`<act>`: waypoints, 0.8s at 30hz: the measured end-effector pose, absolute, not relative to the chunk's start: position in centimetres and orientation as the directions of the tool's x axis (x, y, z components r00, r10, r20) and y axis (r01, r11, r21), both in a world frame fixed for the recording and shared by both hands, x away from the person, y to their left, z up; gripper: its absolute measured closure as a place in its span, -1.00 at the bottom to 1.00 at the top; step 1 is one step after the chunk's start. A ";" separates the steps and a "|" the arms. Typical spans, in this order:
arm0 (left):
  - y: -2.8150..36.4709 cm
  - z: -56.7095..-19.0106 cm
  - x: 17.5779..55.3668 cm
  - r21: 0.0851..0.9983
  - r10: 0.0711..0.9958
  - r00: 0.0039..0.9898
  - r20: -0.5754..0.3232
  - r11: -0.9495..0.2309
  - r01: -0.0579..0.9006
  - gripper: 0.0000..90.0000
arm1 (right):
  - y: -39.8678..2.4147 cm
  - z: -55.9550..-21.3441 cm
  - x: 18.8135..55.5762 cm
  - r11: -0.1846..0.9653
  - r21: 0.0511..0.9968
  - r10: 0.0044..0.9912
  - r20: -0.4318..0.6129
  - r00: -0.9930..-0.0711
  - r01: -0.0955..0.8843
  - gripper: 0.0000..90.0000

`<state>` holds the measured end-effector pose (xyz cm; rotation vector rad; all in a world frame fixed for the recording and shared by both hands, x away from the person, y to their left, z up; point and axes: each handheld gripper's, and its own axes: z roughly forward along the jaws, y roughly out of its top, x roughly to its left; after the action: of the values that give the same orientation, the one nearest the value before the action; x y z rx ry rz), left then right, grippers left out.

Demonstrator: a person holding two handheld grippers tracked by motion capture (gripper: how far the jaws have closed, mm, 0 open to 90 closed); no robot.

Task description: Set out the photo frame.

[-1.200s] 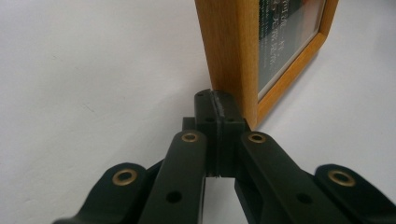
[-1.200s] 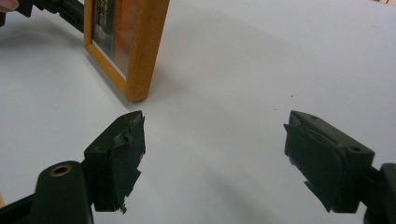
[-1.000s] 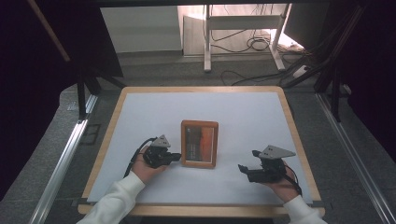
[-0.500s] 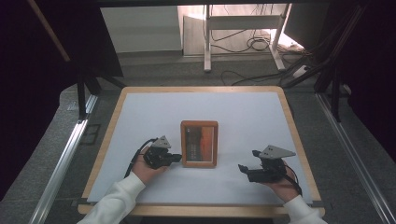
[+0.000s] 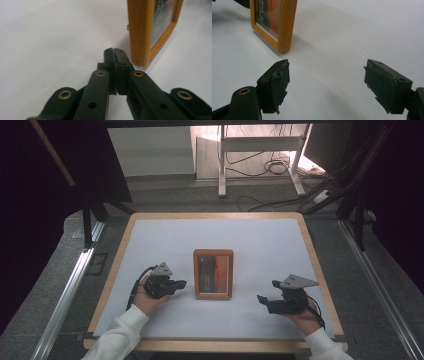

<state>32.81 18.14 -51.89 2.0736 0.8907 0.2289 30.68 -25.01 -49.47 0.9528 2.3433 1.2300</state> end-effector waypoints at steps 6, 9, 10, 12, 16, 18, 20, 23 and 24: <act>19.0 -51.4 31.4 0.793 0.715 0.690 -0.117 -0.351 0.498 0.25 | -25.0 -49.7 30.6 0.415 0.813 0.689 0.013 -0.725 0.408 -0.56; 19.6 -51.5 30.9 0.787 0.728 0.675 -0.119 -0.346 0.512 0.06 | -25.5 -50.0 30.6 0.415 0.809 0.701 0.008 -0.713 0.417 -0.57; 19.8 -51.5 30.8 0.785 0.733 0.668 -0.129 -0.336 0.521 0.01 | -25.7 -50.1 30.7 0.413 0.807 0.707 0.008 -0.707 0.423 -0.57; 20.2 -51.6 30.5 0.784 0.738 0.661 -0.137 -0.327 0.527 -0.04 | -26.1 -50.4 30.9 0.402 0.804 0.722 0.015 -0.691 0.438 -0.58; 20.7 -51.8 30.1 0.781 0.744 0.650 -0.155 -0.311 0.542 -0.12 | -26.8 -50.7 31.2 0.375 0.803 0.748 0.033 -0.663 0.464 -0.59; 20.8 -51.9 30.1 0.779 0.744 0.650 -0.156 -0.312 0.544 -0.15 | -27.0 -50.7 31.3 0.367 0.804 0.754 0.038 -0.655 0.468 -0.59; 20.7 -52.0 30.3 0.778 0.744 0.649 -0.160 -0.310 0.547 -0.18 | -27.1 -50.8 31.3 0.363 0.804 0.757 0.040 -0.652 0.471 -0.59; 20.7 -52.1 30.6 0.775 0.744 0.648 -0.163 -0.310 0.551 -0.21 | -27.1 -50.9 31.3 0.366 0.802 0.758 0.038 -0.652 0.472 -0.59; 20.6 -52.1 30.7 0.775 0.745 0.647 -0.164 -0.309 0.552 -0.22 | -27.1 -50.9 31.3 0.365 0.804 0.756 0.038 -0.653 0.469 -0.59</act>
<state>30.65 20.64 -52.10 2.0019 1.0110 0.2827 31.30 -27.11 -50.88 1.0755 2.2932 1.1829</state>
